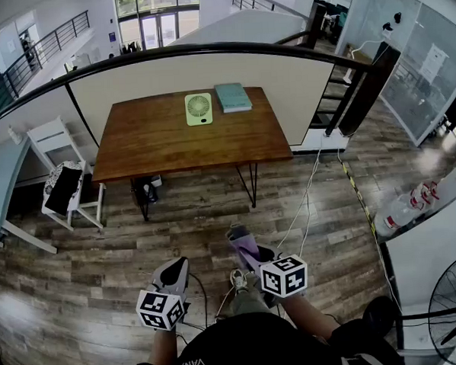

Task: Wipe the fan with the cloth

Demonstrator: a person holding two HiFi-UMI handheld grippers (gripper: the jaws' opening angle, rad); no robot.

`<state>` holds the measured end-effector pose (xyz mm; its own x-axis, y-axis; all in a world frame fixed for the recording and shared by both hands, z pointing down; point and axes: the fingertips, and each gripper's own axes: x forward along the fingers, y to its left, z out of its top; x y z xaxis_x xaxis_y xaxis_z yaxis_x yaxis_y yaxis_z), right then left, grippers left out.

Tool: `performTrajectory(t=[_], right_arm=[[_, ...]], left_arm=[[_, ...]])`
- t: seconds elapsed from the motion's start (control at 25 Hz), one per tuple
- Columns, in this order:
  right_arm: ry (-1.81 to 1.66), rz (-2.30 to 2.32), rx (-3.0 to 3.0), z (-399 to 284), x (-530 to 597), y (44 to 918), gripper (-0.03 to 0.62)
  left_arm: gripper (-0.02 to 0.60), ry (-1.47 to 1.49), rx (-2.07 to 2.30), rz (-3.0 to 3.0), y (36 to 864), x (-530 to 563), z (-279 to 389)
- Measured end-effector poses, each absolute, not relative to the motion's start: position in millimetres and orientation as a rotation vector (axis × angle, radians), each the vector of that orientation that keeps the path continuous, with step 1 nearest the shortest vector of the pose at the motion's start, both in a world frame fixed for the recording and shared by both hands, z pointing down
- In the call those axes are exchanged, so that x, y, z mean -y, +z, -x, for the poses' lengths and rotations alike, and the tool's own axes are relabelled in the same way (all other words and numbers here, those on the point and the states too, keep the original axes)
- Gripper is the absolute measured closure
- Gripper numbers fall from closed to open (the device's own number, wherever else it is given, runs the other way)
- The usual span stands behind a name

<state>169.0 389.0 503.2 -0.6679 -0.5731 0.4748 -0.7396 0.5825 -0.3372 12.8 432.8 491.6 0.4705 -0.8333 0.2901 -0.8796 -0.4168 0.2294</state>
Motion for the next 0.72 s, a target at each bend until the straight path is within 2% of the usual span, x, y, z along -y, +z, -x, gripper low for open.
performTrajectory(t=[0.72], right_arm=[[0.808,-1.030,2.512,-196,-249,509,0.496]], left_arm=[[0.569,0.151,1.539,-2.300,496,-297,-29]])
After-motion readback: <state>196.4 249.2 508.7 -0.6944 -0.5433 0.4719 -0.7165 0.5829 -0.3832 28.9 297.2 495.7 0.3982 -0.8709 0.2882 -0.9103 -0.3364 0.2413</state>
